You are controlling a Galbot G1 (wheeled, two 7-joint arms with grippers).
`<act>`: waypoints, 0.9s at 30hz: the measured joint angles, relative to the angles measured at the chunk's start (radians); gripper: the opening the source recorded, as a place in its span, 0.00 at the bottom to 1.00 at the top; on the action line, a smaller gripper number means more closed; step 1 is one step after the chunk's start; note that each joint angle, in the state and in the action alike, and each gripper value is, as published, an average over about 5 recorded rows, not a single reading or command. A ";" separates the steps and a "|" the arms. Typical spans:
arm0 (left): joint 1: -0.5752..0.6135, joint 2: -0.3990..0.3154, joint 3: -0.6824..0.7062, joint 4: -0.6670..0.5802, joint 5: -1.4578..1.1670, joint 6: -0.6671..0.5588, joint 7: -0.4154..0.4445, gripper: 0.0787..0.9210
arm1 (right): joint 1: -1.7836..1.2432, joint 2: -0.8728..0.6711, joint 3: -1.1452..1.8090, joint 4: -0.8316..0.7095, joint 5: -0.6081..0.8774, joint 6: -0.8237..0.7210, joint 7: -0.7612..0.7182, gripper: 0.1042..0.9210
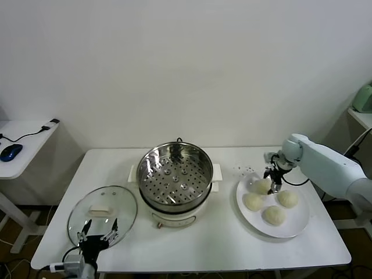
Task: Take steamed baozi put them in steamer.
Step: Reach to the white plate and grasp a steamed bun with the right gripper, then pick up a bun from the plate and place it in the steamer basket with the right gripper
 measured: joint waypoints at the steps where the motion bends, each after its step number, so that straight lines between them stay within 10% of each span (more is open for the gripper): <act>1: 0.000 0.000 0.001 0.000 0.000 0.000 0.000 0.88 | 0.002 -0.002 -0.001 0.003 0.002 0.000 -0.001 0.70; 27: -0.002 -0.001 0.015 -0.038 0.004 0.014 -0.002 0.88 | 0.655 0.202 -0.392 0.417 0.317 0.213 -0.047 0.68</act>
